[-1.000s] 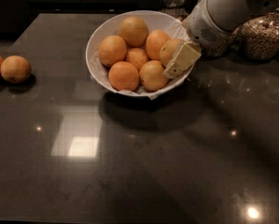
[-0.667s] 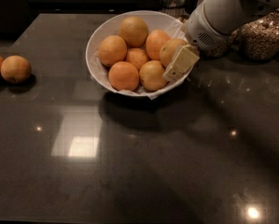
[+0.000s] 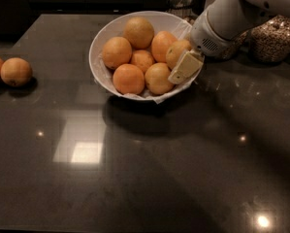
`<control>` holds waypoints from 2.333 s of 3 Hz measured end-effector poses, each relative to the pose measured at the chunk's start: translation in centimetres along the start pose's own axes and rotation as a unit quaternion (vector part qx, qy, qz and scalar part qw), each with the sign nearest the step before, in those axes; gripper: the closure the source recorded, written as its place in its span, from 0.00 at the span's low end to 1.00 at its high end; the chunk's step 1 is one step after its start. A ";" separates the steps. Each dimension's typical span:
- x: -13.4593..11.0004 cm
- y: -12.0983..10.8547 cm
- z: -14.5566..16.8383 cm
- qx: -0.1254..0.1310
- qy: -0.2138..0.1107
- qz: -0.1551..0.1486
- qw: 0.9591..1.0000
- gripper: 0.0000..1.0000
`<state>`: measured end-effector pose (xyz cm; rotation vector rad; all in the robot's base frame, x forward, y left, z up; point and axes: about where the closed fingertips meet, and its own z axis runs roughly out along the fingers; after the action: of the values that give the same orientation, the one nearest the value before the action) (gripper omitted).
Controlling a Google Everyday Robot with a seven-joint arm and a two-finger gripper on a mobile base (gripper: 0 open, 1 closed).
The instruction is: Pick orange from white bowl
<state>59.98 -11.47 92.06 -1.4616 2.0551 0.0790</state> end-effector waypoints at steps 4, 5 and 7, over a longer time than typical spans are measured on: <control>-0.6 -0.1 -0.5 -0.004 -0.011 -0.004 1.000 1.00; -2.1 -0.5 -2.3 -0.001 -0.039 -0.017 0.999 1.00; -5.6 0.8 -6.4 -0.030 -0.130 -0.071 0.989 1.00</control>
Offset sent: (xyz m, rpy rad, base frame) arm 0.0000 0.0000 0.0000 0.0000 0.0000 0.0000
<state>57.58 -8.96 99.87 -1.5413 1.7494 0.2627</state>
